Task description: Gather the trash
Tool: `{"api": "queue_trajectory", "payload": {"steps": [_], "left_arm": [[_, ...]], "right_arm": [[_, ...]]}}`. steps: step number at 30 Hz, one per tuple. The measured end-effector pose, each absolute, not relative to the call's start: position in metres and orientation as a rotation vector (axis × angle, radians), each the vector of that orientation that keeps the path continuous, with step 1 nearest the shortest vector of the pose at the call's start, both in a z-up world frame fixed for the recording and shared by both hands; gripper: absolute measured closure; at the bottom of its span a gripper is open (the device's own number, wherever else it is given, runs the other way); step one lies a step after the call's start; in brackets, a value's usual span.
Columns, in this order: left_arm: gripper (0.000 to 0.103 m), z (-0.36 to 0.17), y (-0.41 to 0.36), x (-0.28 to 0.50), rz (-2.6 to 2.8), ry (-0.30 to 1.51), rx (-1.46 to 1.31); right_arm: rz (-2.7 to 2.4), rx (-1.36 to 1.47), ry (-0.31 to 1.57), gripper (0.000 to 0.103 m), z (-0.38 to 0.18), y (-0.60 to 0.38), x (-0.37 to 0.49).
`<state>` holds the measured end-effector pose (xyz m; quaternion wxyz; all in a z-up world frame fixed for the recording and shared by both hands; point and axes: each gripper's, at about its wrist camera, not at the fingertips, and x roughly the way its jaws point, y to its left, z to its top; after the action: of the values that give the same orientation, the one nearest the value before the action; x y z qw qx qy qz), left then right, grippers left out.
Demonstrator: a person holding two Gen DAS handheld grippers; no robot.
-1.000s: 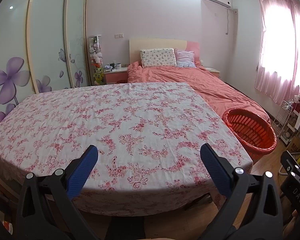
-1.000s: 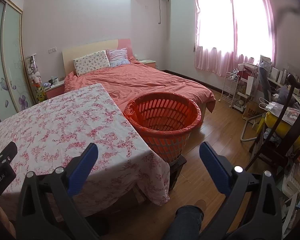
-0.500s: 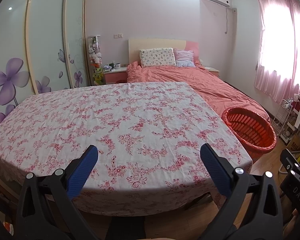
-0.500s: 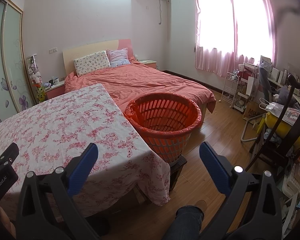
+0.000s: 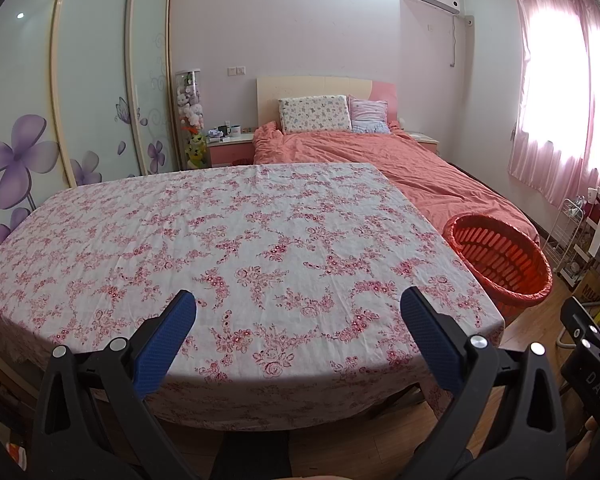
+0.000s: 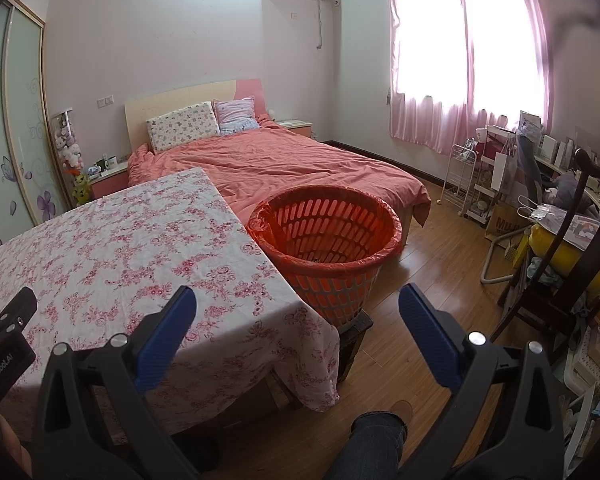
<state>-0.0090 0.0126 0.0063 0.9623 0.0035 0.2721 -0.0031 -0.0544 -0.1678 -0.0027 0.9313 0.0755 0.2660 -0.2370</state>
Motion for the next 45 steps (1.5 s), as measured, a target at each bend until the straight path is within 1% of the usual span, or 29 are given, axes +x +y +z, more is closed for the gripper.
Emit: {"api": "queue_trajectory", "payload": {"steps": [45], "left_arm": [[0.002, 0.0023, 0.0112, -0.0105, -0.004, 0.562, 0.005]], "right_arm": [[-0.485, 0.155, 0.545, 0.004, -0.0028, -0.1688, -0.0545]]}}
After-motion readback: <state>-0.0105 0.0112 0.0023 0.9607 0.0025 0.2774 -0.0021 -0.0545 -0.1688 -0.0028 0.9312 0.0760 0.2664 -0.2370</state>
